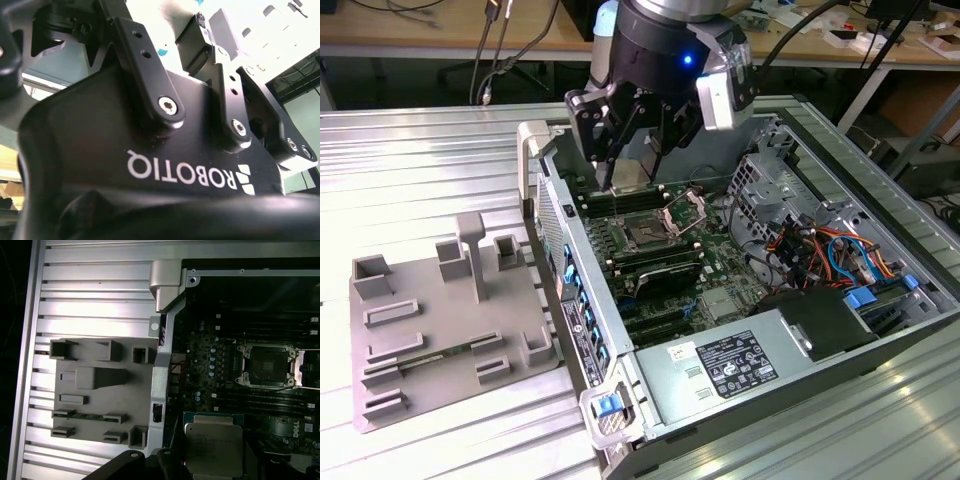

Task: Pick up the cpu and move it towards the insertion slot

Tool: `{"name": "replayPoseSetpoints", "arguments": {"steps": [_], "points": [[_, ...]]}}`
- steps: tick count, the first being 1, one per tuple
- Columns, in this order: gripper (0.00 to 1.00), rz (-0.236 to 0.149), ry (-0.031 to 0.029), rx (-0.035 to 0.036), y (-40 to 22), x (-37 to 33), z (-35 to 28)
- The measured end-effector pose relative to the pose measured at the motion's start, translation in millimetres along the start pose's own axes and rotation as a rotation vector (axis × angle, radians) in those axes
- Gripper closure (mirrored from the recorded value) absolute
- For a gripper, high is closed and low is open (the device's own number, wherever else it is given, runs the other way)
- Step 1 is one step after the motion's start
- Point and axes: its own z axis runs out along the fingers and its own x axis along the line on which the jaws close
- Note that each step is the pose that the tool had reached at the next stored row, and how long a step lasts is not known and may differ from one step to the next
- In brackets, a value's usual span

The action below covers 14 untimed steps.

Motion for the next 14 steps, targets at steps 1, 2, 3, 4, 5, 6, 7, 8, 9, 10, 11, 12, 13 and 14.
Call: {"name": "replayPoseSetpoints", "arguments": {"steps": [1,2,3,4,5,6,7,8,9,10,11,12,13,14], "points": [[0.45,0.000,0.0000,0.0000,-0.1,-0.7,0.0],[0.45,0.000,-0.0001,0.0000,-0.1,-1.6,0.0],[0.45,0.000,0.0000,0.0000,-0.2,-2.2,0.0],[0.45,0.000,-0.0001,0.0000,-0.3,-2.9,0.0],[0.45,0.000,0.0000,0.0000,-0.3,-3.4,0.0],[0.45,0.000,0.0000,0.0000,-0.4,-4.3,0.0],[0.45,0.000,-0.0001,0.0000,-0.4,-4.8,0.0],[0.45,0.000,-0.0001,0.0000,-0.5,-5.9,0.0],[0.45,0.000,0.0000,0.0000,-0.6,-7.0,0.0],[0.45,0.000,0.0000,0.0000,-0.7,-7.8,0.0],[0.45,0.000,-0.0001,0.0000,-0.7,-8.4,0.0],[0.45,0.000,-0.0001,0.0000,-0.8,-9.4,0.0],[0.45,0.000,-0.0001,0.0000,-0.9,-10.1,0.0],[0.45,0.000,0.0000,0.0000,-0.9,-10.8,0.0]]}}
